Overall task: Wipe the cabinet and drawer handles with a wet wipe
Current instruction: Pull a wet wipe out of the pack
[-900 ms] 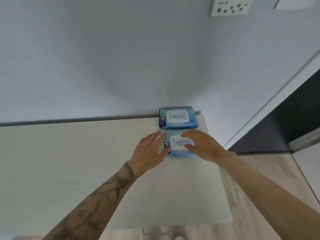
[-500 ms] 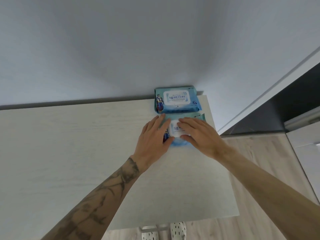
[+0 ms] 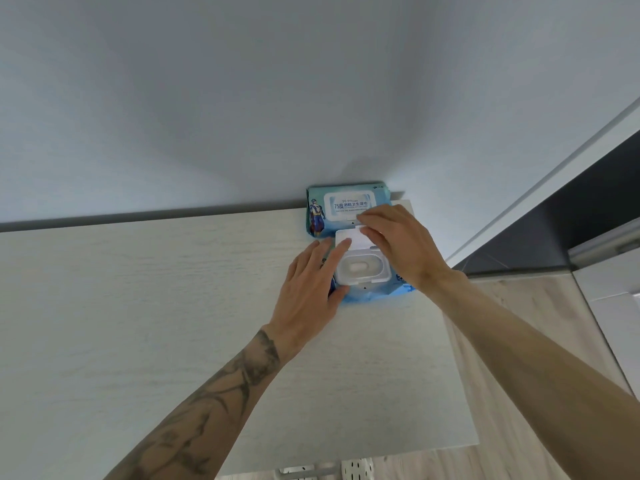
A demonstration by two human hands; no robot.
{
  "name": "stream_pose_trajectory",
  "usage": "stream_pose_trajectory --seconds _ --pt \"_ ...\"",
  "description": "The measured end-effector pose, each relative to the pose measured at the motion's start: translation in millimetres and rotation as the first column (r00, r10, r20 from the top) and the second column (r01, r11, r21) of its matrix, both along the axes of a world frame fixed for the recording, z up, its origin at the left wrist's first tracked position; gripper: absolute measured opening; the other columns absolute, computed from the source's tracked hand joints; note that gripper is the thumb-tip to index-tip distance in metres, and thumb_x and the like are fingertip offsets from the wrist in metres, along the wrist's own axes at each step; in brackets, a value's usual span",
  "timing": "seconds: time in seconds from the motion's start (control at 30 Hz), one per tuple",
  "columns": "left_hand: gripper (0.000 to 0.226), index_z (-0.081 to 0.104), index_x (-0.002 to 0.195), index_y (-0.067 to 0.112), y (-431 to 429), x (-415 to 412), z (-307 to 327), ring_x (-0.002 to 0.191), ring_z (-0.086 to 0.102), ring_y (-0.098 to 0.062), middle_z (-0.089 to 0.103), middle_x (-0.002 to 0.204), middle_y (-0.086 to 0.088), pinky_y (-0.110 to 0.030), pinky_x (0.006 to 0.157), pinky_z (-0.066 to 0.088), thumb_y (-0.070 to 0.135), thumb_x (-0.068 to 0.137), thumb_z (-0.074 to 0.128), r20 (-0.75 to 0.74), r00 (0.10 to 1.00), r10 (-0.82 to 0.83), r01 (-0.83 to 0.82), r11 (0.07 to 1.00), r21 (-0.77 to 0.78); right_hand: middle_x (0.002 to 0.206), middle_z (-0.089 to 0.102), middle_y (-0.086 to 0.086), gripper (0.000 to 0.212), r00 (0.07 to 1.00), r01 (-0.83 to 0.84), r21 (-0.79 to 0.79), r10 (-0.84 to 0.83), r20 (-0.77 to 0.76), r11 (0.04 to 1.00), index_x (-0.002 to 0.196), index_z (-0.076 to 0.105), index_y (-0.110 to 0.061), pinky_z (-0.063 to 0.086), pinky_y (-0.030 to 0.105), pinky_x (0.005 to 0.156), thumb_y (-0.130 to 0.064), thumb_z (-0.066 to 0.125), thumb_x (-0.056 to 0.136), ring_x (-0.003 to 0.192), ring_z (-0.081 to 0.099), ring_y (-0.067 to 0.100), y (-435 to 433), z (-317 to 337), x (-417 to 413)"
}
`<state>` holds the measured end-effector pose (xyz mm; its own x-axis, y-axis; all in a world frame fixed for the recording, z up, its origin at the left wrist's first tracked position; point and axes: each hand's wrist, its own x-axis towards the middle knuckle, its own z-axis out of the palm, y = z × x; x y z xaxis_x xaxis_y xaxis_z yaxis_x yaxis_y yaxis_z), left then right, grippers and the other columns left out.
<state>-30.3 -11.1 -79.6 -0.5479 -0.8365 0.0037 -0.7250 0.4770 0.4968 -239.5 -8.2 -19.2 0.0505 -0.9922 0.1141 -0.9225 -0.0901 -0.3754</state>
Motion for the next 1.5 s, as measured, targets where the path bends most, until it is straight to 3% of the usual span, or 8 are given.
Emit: stream_pose_trajectory --seconds 0.2,0.4,0.5,0.67,0.83,1.1,1.33,1.5 --pt "0.091 0.004 0.171 0.031 -7 -7 -12 0.162 0.009 -0.022 0.011 0.176 0.001 -0.037 0.131 0.008 0.055 0.103 0.061 0.084 0.996 0.017 -0.016 1.0 -0.014 0.13 0.063 0.013 0.038 0.999 0.054 -0.146 -0.053 0.007 0.988 0.129 0.069 -0.009 0.058 0.04 0.096 -0.008 0.08 0.093 0.119 0.062 0.032 13 -12 -1" --pt "0.098 -0.001 0.171 0.029 -13 -8 -15 0.162 0.006 -0.021 0.009 0.176 0.002 -0.037 0.132 0.006 0.057 0.101 0.062 0.104 0.994 0.021 -0.023 1.0 0.013 0.116 0.064 0.005 0.016 0.997 -0.054 0.102 0.048 0.066 0.993 0.111 0.074 -0.009 0.054 0.033 0.099 -0.017 0.077 0.097 0.113 0.057 0.025 27 -32 1" --pt "0.099 0.001 0.171 0.028 -13 -8 -15 0.162 0.006 -0.02 0.009 0.176 0.002 -0.038 0.132 0.007 0.057 0.101 0.064 0.107 0.994 0.025 -0.027 0.999 0.022 0.115 0.067 0.004 0.016 0.998 -0.045 0.13 0.038 0.058 0.99 0.109 0.075 -0.01 0.045 0.025 0.096 -0.02 0.076 0.098 0.11 0.057 0.025 25 -34 1" --pt "0.098 0.002 0.171 0.029 -12 -10 -14 0.162 0.004 -0.02 0.007 0.177 0.004 -0.039 0.132 0.007 0.054 0.101 0.066 0.106 0.994 0.024 -0.028 0.999 0.035 0.113 0.066 0.006 0.015 0.993 -0.092 0.139 0.101 -0.062 0.986 0.109 0.073 -0.009 0.039 0.027 0.093 -0.022 0.069 0.103 0.109 0.055 0.026 21 -32 3" --pt "0.095 0.004 0.171 0.03 -11 -12 -12 0.162 0.003 -0.02 0.009 0.177 0.005 -0.04 0.131 0.006 0.051 0.102 0.066 0.108 0.994 0.023 -0.028 0.998 0.047 0.125 0.054 0.004 0.02 0.962 -0.122 0.181 0.162 -0.221 0.976 0.12 0.056 -0.013 0.048 0.036 0.098 -0.029 0.046 0.114 0.113 0.049 0.024 19 -29 9" --pt "0.095 0.004 0.171 0.028 -11 -15 -8 0.162 0.002 -0.021 0.008 0.177 0.004 -0.042 0.132 0.005 0.051 0.102 0.065 0.144 0.989 0.027 -0.037 0.997 0.07 0.13 0.047 0.006 0.02 0.951 -0.152 0.236 0.207 -0.23 0.96 0.128 0.049 -0.011 0.05 0.032 0.1 -0.026 0.045 0.115 0.111 0.046 0.019 19 -17 3" --pt "0.096 0.004 0.171 0.028 -12 -15 -8 0.162 0.003 -0.021 0.009 0.176 0.005 -0.043 0.132 0.006 0.054 0.101 0.065 0.158 0.987 0.028 -0.039 0.997 0.07 0.126 0.053 0.007 0.016 0.98 -0.137 0.166 0.158 -0.119 0.977 0.121 0.054 -0.01 0.053 0.038 0.101 -0.022 0.053 0.111 0.106 0.042 0.014 27 -19 1" --pt "0.096 0.005 0.171 0.028 -12 -14 -9 0.161 0.004 -0.022 0.01 0.176 0.004 -0.043 0.131 0.007 0.055 0.101 0.065 0.156 0.987 0.026 -0.036 0.998 0.061 0.136 0.055 0.001 0.026 0.992 -0.116 0.19 0.123 -0.024 0.975 0.126 0.058 -0.013 0.046 0.031 0.112 -0.031 0.062 0.107 0.129 0.044 0.018 25 -24 -1"
